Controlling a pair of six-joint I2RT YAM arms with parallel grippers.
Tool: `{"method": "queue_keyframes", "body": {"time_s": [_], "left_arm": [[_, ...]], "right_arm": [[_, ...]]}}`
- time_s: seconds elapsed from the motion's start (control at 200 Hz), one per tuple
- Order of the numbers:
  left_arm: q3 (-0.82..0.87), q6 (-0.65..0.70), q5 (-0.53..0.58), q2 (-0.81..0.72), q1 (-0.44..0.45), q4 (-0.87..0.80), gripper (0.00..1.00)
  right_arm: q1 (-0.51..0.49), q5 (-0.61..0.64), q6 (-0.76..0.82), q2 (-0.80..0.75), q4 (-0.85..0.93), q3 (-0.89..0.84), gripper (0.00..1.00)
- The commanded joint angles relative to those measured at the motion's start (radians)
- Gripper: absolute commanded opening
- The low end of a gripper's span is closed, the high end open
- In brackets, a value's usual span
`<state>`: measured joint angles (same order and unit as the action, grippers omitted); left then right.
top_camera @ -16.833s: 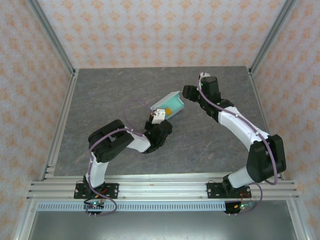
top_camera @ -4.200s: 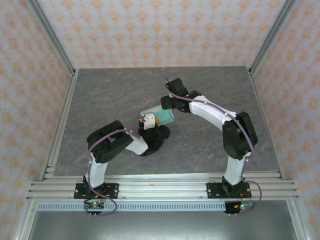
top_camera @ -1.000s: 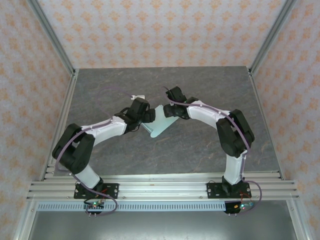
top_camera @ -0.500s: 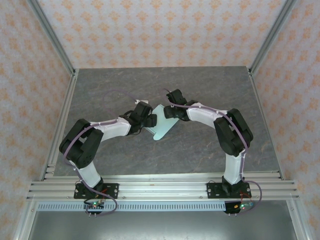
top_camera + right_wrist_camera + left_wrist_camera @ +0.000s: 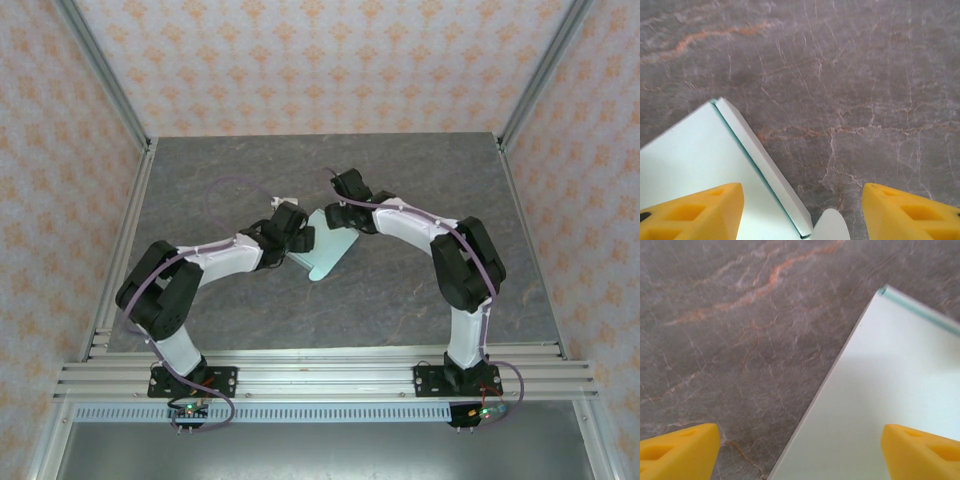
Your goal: Fold the paper box
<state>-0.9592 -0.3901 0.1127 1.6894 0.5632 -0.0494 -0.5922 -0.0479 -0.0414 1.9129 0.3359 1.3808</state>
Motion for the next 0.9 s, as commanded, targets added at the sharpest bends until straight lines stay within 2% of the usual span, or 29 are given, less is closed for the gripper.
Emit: {"method": "queue_keyframes", "body": {"time_s": [0.0,0.09,0.245,0.405,0.54,0.636,0.746,0.896], "left_arm": [[-0.047,0.023,0.021,-0.07,-0.01,-0.03,0.85],[-0.042,0.031,-0.039,-0.088,-0.035,-0.029,0.86],[-0.064,0.076,-0.24,-0.047,-0.096,-0.062,0.87],[-0.105,0.114,-0.341,0.018,-0.133,-0.094,0.86],[-0.14,0.14,-0.42,0.049,-0.173,-0.135,0.84],[-0.157,0.154,-0.441,0.058,-0.189,-0.168,0.83],[-0.171,0.155,-0.48,0.076,-0.203,-0.188,0.82],[-0.199,0.16,-0.512,0.114,-0.213,-0.213,0.81]], "right_arm": [[0.007,0.019,0.013,-0.079,0.063,0.009,0.64],[0.004,-0.021,-0.013,-0.151,0.061,-0.062,0.64],[-0.015,-0.118,-0.099,-0.304,0.062,-0.255,0.65],[0.003,-0.28,-0.244,-0.424,-0.055,-0.462,0.68],[0.022,-0.451,-0.382,-0.379,-0.298,-0.559,0.67],[0.024,-0.512,-0.457,-0.328,-0.443,-0.589,0.64],[0.031,-0.546,-0.522,-0.292,-0.572,-0.623,0.6],[0.038,-0.551,-0.566,-0.247,-0.642,-0.642,0.55]]}}
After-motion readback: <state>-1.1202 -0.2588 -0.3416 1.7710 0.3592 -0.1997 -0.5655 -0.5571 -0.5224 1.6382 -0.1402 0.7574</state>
